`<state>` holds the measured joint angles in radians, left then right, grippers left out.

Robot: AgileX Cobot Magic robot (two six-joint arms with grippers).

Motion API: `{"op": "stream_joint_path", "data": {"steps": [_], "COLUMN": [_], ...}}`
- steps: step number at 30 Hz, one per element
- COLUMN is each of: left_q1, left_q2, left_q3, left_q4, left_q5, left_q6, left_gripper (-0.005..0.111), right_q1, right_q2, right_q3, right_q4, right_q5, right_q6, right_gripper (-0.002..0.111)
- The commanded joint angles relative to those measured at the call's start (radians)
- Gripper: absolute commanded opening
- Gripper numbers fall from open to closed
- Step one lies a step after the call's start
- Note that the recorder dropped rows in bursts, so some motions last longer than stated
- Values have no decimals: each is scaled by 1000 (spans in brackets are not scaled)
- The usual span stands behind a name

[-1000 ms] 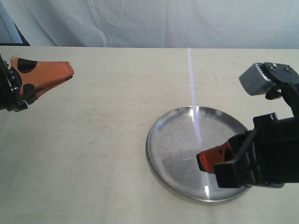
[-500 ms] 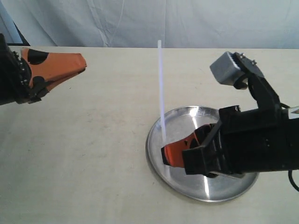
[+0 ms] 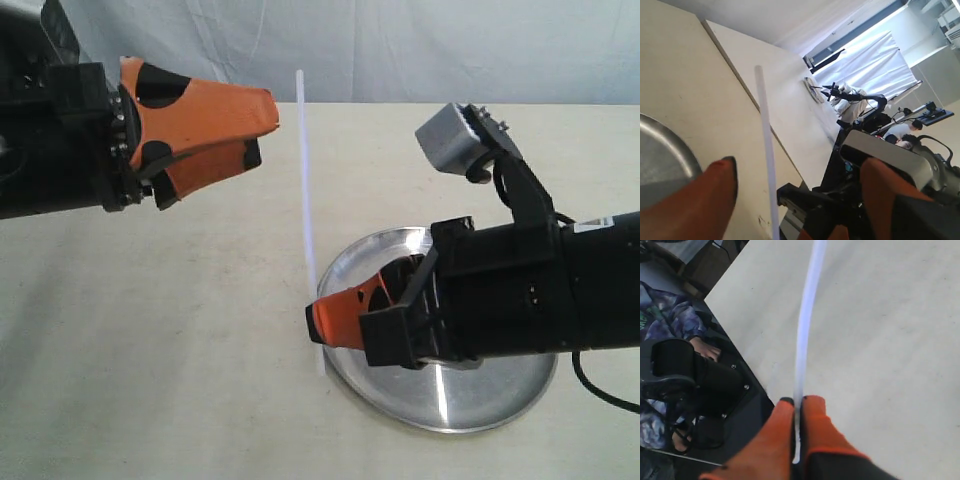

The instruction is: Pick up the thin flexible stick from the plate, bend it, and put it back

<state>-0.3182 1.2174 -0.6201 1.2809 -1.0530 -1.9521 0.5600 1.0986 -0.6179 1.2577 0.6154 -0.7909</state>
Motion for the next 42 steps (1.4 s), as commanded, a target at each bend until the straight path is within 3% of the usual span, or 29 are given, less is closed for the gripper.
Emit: {"op": "stream_joint_path", "data": {"steps": [1, 4, 13, 18, 20, 23, 25, 32, 35, 40, 42], "left_q1": [-5, -13, -152, -191, -192, -192, -192, -192, -192, -192, -192], "left_q2": [0, 16, 103, 116, 116, 116, 116, 116, 116, 116, 116], "left_q3": [-7, -7, -15, -65, -85, -105, -116, -127, -127, -127, -127], "left_q4": [-54, -60, -82, -84, -86, -82, -72, -20, -31, -37, -39], "left_q5": [14, 14, 28, 98, 119, 130, 130, 126, 126, 126, 126], "left_q6": [-8, -27, 1, 39, 61, 87, 108, 104, 104, 104, 104], "left_gripper": [70, 68, 68, 63, 50, 17, 0, 0, 0, 0, 0], "right_q1": [-1, -1, -1, -1, -1, -1, -1, -1, -1, -1, -1], "right_q2": [4, 4, 4, 4, 4, 2, 0, -2, 0, 3, 15], "right_q3": [3, 3, 3, 3, 3, 3, 3, 3, 3, 3, 3], "right_q4": [11, 17, 63, 63, 65, 94, 133, 155, 154, 156, 161], "right_q5": [-19, -22, -5, 50, 63, 67, 57, -22, -76, -132, -130], "right_q6": [-25, -41, -80, -80, -80, -80, -82, -92, -92, -92, -92], "right_gripper": [-1, -1, -1, -1, -1, -1, -1, -1, 10, 60, 68]}}
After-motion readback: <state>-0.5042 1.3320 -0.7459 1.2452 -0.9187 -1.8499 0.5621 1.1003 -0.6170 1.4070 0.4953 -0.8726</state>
